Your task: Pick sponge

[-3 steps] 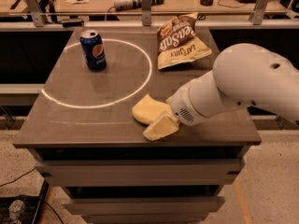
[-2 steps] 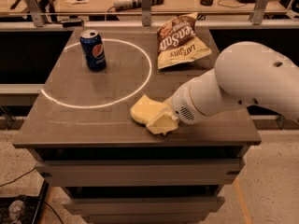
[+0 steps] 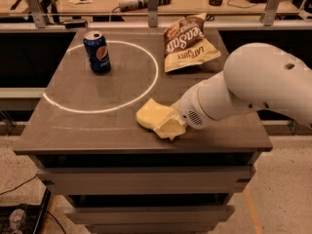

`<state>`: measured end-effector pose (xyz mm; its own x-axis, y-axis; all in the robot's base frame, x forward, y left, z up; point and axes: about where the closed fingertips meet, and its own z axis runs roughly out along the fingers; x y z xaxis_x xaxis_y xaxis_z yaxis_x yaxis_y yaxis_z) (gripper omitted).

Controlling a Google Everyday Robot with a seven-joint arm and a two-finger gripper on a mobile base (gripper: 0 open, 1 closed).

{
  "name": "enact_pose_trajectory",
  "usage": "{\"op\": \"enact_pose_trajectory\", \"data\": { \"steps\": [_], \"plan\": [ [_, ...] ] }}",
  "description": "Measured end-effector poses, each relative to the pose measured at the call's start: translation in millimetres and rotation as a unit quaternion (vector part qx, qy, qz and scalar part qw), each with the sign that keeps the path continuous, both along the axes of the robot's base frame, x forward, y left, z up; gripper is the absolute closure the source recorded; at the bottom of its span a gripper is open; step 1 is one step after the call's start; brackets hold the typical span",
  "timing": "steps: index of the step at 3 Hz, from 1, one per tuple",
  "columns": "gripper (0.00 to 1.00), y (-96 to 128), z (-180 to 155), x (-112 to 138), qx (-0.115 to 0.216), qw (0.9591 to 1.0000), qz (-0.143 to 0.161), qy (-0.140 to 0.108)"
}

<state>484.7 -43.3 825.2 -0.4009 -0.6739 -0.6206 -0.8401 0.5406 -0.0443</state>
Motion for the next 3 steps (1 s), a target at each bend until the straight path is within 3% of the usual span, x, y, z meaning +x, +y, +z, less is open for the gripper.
{"op": "enact_pose_trajectory", "data": {
  "steps": [1,2,3],
  "plan": [
    [1.00,8,19,9,0.044,0.9989,0.010,-0.011],
    [1.00,26,60,32,0.141,0.9883,0.043,-0.039],
    [1.00,42,85,48,0.211,0.9748,0.062,-0.038]
  ]
}}
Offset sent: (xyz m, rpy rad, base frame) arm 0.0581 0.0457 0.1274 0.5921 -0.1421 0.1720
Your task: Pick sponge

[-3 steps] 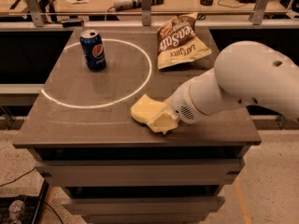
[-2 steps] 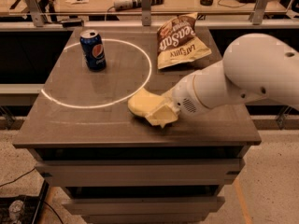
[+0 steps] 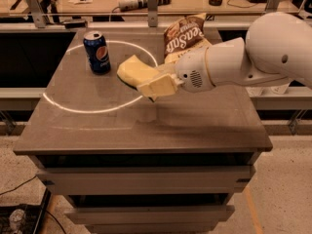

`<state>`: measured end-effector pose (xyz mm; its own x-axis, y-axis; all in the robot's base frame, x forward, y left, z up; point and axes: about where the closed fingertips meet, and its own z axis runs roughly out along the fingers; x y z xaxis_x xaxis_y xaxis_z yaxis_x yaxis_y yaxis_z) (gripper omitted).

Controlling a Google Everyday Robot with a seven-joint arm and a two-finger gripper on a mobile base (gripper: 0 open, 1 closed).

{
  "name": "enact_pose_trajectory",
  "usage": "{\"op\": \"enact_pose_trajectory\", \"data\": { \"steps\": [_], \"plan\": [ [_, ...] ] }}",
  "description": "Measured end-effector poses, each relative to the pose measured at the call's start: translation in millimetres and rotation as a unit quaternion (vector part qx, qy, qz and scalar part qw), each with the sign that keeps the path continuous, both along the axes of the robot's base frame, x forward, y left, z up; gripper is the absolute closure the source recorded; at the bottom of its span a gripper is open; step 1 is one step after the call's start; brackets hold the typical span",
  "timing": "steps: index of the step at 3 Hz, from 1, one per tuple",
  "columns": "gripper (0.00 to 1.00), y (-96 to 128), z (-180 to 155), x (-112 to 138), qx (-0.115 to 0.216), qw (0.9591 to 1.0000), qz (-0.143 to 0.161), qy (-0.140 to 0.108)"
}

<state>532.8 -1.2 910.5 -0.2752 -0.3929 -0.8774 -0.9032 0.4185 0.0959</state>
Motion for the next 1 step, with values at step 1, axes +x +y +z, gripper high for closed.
{"op": "enact_pose_trajectory", "data": {
  "steps": [1],
  "plan": [
    [1.00,1.0,4.2,3.1,0.010,1.0000,0.000,0.001]
  ]
}}
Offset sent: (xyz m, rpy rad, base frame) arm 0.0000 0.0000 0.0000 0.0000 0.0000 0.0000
